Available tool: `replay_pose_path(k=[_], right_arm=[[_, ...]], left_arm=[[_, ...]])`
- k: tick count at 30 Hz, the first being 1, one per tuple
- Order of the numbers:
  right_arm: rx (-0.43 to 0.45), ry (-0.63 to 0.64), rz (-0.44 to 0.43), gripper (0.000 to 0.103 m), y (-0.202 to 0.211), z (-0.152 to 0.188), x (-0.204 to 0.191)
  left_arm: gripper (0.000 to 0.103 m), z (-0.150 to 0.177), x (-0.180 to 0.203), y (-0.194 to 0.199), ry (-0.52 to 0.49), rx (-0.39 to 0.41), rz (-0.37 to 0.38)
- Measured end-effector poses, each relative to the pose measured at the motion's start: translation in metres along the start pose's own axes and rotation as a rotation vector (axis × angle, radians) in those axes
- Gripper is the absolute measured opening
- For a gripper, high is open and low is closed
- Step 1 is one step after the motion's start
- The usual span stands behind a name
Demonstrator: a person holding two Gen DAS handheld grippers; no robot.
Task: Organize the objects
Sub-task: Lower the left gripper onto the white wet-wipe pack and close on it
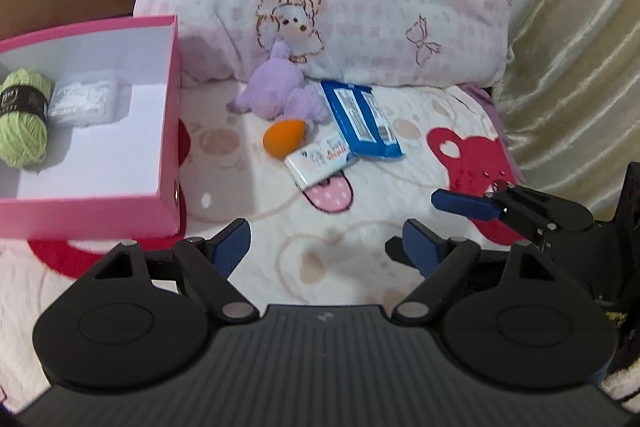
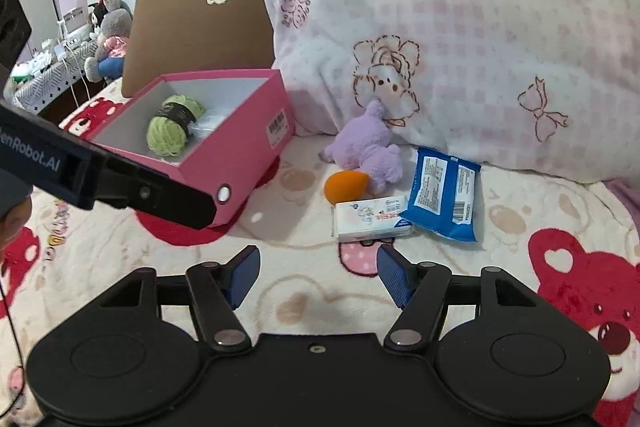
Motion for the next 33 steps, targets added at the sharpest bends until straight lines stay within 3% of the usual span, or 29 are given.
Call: replay_pose_path(k=[9, 21, 24, 33], right_arm=[[0.009, 0.038, 0.019, 0.069, -0.04, 0.003, 0.012], [0.0, 0.041, 0.03, 0.069, -0.086, 0.001, 0.025], [-0.004, 0.067, 0.069, 0.069, -0.099, 0.002, 0.027], [0.04, -0.025, 0.082, 0.07, -0.113, 0.004, 0.044]], left_arm=[[0.083, -0.004, 0.002, -0.039, -0.089, 0.02, -0.086], [0.081, -0.018, -0.005, -0.086, -0.064, 0.02, -0.093], [0.081, -0.021, -0.008, -0.099, -0.037, 0.012, -0.079], [0.079, -0.024, -0.014, -0.127, 0.012, 0.005, -0.082]])
Point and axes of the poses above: each gripper's, at about its wrist camera, not at the fingertips, and y roughly against the way its jaws point, x to its right, z to its underside, the point moved 9 cm from there along -y, roughly the way its jaws point, and after that the axes turned 4 degrees about -x, right-handed, at the moved point
